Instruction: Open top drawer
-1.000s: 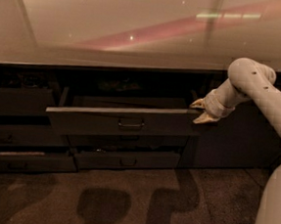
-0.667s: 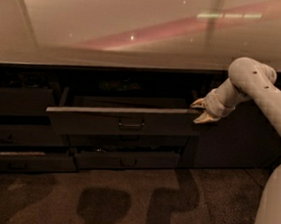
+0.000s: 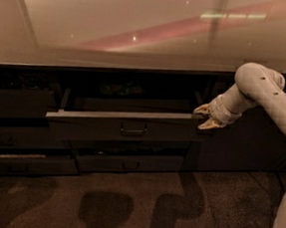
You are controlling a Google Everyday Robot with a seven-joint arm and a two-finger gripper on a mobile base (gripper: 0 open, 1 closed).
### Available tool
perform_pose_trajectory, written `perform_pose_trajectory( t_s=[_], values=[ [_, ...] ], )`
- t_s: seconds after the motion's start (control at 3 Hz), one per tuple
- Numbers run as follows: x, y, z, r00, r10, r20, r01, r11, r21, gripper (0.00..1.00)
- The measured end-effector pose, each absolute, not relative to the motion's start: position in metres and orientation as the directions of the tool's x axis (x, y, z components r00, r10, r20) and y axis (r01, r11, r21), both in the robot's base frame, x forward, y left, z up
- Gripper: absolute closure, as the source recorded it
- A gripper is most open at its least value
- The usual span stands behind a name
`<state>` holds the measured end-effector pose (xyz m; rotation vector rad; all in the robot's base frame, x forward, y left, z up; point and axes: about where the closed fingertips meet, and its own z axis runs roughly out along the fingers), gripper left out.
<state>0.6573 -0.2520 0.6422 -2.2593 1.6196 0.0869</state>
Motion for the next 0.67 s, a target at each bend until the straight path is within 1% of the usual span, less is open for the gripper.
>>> perform_pose_trajectory(
  t_s=[0.67],
  values=[
    [0.6573,-0.2520,0.6450,0.342,-0.905,-0.254,-0.927,-0.279,-0.251,1.00]
  ],
)
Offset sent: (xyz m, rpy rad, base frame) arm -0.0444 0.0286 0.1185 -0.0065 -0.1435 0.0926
